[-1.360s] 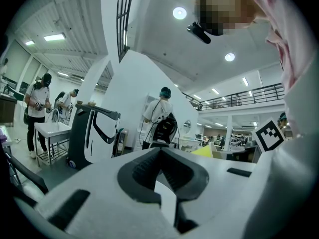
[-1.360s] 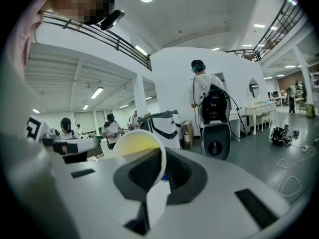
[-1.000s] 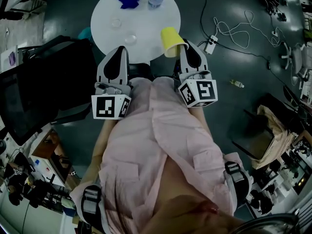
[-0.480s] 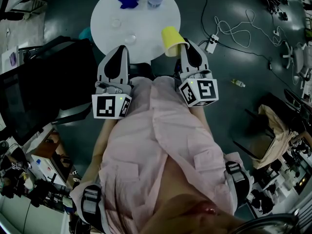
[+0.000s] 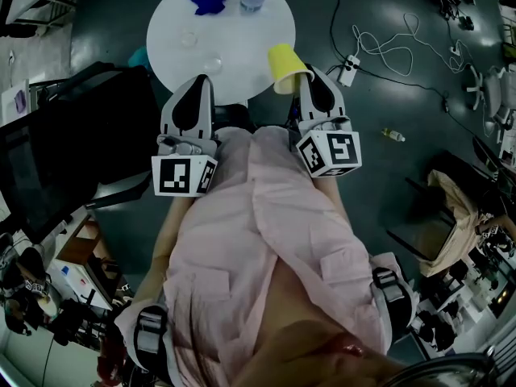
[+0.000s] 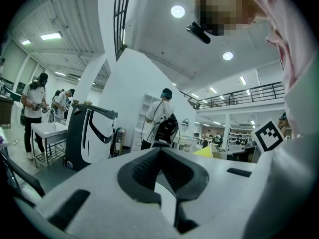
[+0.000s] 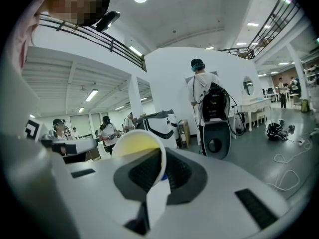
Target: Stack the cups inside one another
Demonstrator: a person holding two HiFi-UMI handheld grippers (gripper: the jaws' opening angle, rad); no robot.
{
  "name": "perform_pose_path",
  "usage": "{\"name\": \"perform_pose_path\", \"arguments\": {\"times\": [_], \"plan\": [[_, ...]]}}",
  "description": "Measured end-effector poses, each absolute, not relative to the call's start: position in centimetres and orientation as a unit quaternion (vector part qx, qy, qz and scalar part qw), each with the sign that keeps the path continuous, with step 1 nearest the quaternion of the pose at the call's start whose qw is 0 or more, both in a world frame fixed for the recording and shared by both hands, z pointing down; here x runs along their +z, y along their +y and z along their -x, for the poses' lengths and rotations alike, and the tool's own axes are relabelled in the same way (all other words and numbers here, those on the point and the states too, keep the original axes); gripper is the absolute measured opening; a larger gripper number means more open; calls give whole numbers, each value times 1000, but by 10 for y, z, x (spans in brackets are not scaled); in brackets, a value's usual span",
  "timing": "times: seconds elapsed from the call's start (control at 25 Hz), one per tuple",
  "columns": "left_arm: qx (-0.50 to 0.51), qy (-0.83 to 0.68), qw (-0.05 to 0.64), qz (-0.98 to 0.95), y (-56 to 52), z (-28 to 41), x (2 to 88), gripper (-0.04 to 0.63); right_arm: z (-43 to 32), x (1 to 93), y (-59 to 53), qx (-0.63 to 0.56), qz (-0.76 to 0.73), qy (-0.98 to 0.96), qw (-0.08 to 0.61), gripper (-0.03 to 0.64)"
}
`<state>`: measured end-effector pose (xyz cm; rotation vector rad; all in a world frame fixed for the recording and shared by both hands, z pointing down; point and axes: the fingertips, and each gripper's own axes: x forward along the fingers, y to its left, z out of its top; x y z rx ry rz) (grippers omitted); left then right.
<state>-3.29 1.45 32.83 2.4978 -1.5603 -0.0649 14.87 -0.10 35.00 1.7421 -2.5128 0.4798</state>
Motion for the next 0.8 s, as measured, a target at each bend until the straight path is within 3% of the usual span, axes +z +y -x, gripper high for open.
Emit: {"name": "perform_pose_path", "arguments": {"times": [0.8], "plan": [[-31, -534, 102, -839, 15, 44, 329, 17, -141, 348, -4, 153, -559, -814, 29, 35]]}}
